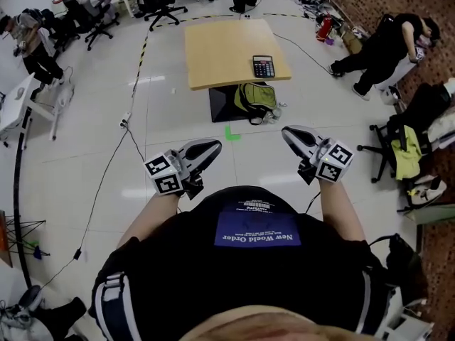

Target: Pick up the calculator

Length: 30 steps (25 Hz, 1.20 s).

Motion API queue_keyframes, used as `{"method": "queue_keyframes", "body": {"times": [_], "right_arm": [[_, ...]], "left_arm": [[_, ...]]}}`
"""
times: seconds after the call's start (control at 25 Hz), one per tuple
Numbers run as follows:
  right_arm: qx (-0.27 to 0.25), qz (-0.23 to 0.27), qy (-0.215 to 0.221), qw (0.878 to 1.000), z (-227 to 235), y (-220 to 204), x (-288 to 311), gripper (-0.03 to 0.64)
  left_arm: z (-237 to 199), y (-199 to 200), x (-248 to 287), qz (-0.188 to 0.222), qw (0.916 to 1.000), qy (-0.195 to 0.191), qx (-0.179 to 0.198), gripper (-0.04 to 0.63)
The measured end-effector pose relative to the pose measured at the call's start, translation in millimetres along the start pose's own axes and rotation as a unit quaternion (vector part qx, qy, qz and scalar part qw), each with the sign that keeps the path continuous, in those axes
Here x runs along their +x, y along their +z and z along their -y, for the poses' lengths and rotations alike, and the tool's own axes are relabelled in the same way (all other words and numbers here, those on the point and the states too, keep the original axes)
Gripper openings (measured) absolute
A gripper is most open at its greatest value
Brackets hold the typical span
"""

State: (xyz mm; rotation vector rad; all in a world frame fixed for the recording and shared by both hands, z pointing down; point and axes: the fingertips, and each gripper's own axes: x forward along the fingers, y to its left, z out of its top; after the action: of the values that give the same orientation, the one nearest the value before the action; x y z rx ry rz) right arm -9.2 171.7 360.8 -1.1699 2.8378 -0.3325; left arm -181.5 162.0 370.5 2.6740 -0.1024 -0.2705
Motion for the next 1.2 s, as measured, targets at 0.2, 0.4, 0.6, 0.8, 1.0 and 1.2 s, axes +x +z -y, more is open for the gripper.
{"method": "queue_keyframes", "body": {"times": [0.2, 0.4, 0.6, 0.8, 1.0, 1.2], "right_arm": [[0.009, -0.009, 0.007, 1.000, 40, 0, 27, -0.014], [0.019, -0.006, 0.045, 0.999, 93, 4, 52, -0.014], [0.029, -0.010, 0.093, 0.995, 173, 10, 68, -0.014], [0.019, -0.020, 0.138, 0.990, 239, 29, 78, -0.014], [0.024, -0.016, 0.145, 0.989, 296, 45, 85, -0.014], [0.032, -0.019, 0.132, 0.990, 333, 41, 96, -0.014]], "left_arm": [[-45, 11, 2, 0.007, 0.9997, 0.020, -0.010, 0.006], [-84, 20, 28, 0.008, 0.9986, 0.053, -0.006, 0.006], [-124, 37, 85, 0.018, 0.9954, 0.094, 0.009, 0.006], [-153, 58, 143, 0.026, 0.9921, 0.120, 0.028, 0.008], [-181, 69, 185, 0.019, 0.9915, 0.125, 0.029, 0.006], [-221, 71, 200, 0.009, 0.9924, 0.122, 0.015, 0.008]]}}
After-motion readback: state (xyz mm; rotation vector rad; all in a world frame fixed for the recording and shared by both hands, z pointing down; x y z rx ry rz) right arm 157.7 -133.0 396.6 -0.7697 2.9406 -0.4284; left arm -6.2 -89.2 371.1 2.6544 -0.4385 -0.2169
